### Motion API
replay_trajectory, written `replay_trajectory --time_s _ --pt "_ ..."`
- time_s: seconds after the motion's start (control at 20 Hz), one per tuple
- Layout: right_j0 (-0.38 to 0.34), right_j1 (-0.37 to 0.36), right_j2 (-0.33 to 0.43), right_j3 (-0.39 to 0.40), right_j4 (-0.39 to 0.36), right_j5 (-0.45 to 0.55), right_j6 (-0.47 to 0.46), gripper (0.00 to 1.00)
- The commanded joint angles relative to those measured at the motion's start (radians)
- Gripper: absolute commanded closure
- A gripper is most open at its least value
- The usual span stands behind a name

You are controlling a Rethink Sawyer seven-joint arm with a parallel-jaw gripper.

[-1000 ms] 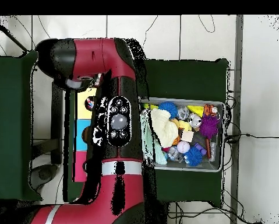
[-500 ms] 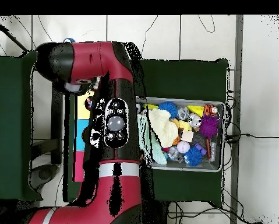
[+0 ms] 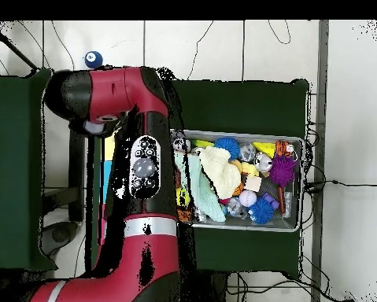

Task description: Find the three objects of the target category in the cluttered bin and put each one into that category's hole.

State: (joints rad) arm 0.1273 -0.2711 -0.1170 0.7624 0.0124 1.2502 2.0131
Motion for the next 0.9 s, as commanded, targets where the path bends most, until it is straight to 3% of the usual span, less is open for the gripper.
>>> replay_trajectory --time_s 0.05,0.55,0.9 --pt "0.002 0.039 0.012 0.179 -0.059 -0.122 0.111 1.0" --pt "0.007 0.058 0.007 0.221 -0.06 -0.191 0.106 1.0" --pt "-0.014 0.073 0.038 0.209 -0.015 -0.08 0.084 1.0"
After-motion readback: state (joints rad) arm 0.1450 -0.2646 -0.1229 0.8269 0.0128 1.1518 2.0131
